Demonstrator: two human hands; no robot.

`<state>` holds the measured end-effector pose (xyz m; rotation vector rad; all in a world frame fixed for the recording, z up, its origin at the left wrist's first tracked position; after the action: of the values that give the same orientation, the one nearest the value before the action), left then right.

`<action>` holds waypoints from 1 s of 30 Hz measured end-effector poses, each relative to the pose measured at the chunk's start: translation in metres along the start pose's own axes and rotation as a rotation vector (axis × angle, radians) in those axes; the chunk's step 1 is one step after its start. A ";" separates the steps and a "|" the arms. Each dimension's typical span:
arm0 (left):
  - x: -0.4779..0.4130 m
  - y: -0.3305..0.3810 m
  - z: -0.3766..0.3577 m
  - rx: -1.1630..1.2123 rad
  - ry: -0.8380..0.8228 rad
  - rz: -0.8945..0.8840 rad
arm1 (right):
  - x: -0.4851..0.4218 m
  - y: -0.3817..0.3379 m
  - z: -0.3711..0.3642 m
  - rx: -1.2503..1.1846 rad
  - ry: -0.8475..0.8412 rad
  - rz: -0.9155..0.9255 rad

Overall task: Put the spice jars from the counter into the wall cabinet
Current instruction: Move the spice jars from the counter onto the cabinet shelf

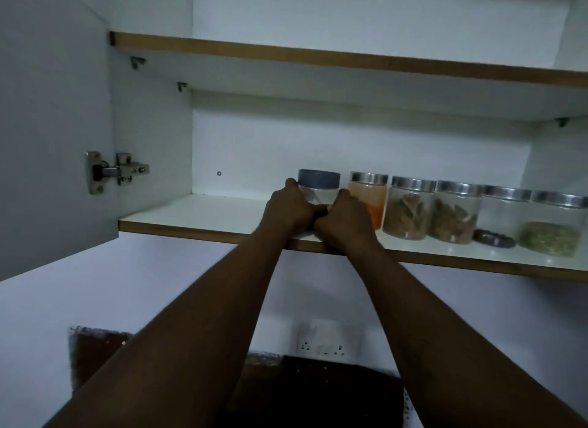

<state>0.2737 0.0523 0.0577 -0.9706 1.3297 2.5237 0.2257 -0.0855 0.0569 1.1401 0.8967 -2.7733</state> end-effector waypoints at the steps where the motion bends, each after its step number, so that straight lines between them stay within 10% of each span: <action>1: -0.002 -0.002 -0.002 -0.008 -0.009 0.008 | -0.001 0.001 -0.002 0.007 0.001 -0.006; 10: 0.032 0.008 0.027 -0.046 0.086 0.033 | 0.021 -0.010 0.020 -0.080 0.140 0.066; 15: 0.160 0.009 0.082 0.182 0.373 -0.373 | 0.141 -0.018 0.021 -0.475 0.399 0.390; 22: 0.374 -0.167 0.089 -0.502 -0.223 -0.080 | 0.392 0.030 -0.150 -0.552 -0.422 0.151; 30: 0.503 -0.274 0.127 -0.333 -0.144 0.388 | 0.522 0.000 -0.213 -0.514 -0.844 0.206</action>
<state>-0.0755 0.2279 -0.3803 -0.6033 1.1732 3.1140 -0.0210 0.1271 -0.4029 -0.0335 1.1436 -2.2631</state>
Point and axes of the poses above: each hand's wrist, its own x-axis away from the middle knuckle, its own z-axis out of the back of the hand, y = z × x, the point moved 8 cm from there along -x, towards the middle knuckle, and after that the axes turned 9 degrees about y, right-handed, at the moved point
